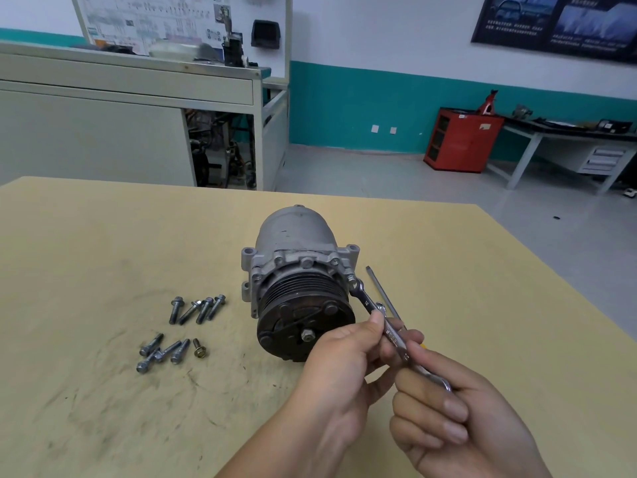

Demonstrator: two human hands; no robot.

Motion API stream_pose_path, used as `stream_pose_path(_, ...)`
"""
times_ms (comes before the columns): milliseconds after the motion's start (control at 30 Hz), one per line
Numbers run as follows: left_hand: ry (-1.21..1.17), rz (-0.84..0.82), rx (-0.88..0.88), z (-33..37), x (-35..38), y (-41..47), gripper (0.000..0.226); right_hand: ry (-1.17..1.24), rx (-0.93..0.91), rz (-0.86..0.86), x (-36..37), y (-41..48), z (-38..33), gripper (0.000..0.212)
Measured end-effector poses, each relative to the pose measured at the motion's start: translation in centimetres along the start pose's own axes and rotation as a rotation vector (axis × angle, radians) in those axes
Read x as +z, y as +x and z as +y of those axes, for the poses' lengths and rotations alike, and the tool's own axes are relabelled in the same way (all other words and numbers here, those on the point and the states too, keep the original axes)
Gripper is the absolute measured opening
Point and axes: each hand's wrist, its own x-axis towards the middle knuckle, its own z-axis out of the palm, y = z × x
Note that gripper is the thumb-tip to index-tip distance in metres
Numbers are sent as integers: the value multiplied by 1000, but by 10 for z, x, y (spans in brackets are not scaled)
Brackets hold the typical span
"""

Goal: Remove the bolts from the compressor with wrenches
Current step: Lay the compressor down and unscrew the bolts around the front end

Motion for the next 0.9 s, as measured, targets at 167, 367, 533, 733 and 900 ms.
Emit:
stream_pose_path(167, 6, -13, 6, 0, -1, 2, 23, 19, 38, -28, -4, 1, -4, 53)
stream_pose_path(367, 26, -12, 10, -2, 0, 1, 24, 2, 77, -61, -4, 1, -5, 37)
stream_pose_path(533, 27, -2, 6, 0, 2, 2, 24, 59, 20, -14, -4, 2, -4, 58)
stream_pose_path(733, 19, 16, 17, -1, 2, 6, 24, 37, 13, -24, -2, 3, -6, 55)
stream_pose_path(900, 17, -3, 17, -1, 3, 8, 25, 32, 0, -19, 0, 4, -8, 41)
